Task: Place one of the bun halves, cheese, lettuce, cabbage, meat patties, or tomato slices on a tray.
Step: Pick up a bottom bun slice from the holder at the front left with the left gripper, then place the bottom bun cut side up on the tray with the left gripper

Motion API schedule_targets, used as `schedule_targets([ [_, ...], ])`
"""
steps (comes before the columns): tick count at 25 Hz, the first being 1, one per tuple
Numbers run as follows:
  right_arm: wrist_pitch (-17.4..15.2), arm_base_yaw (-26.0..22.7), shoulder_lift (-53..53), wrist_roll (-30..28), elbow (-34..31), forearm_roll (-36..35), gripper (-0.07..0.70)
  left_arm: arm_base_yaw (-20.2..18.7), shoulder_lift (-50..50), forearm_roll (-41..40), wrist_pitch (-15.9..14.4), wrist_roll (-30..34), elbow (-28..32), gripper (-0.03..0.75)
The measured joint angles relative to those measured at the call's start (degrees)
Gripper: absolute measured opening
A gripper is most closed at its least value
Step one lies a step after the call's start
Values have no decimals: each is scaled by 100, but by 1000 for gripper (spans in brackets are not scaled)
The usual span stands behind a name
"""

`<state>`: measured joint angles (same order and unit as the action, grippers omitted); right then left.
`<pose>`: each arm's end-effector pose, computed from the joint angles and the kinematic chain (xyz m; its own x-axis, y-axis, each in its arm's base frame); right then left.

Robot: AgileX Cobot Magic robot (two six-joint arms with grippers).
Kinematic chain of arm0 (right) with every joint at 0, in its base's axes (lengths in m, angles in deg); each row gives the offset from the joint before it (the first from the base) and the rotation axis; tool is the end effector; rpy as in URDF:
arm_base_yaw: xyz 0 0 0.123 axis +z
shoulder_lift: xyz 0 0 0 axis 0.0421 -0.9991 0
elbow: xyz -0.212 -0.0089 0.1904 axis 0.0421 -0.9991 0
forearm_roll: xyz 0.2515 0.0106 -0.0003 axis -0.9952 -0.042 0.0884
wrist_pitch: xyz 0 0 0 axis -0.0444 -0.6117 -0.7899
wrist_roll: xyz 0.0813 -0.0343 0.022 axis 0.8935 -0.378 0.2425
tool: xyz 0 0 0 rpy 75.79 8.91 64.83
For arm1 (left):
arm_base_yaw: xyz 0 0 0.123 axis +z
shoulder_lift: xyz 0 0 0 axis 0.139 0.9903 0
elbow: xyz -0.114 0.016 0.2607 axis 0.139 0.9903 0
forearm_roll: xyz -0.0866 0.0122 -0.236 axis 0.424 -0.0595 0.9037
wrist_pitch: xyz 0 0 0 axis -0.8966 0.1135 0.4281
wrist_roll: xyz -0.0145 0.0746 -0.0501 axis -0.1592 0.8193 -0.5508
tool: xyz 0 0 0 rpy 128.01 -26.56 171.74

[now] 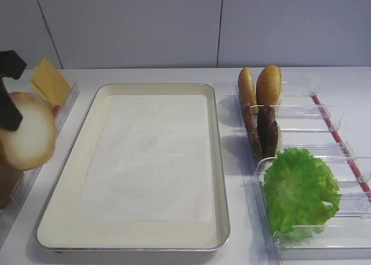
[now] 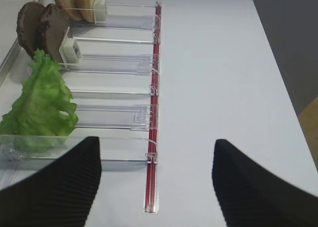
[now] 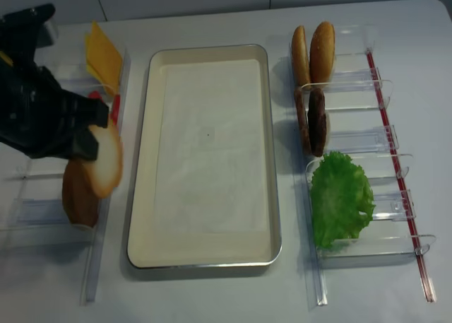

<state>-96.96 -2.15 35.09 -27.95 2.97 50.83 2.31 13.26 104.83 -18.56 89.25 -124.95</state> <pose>-0.0080 0.0024 0.2630 -0.5351 -0.0192 -0.8446 -0.0355 0.9994 -0.0002 0.2207 -0.0450 0.3246 -0.9650 0.0202 -0.2614 0.0915 0.9603 -0.2636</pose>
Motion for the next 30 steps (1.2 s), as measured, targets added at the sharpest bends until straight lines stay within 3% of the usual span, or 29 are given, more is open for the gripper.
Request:
schedule_targets([
  [7,0,0,0,0,0,0,470,0,162,1891,-22,1147,0,141],
  [18,0,0,0,0,0,0,470,-4,1693,3530,128,2521,0,141],
  [30,0,0,0,0,0,0,470,-343,2895,3759,218,3163,0,137],
])
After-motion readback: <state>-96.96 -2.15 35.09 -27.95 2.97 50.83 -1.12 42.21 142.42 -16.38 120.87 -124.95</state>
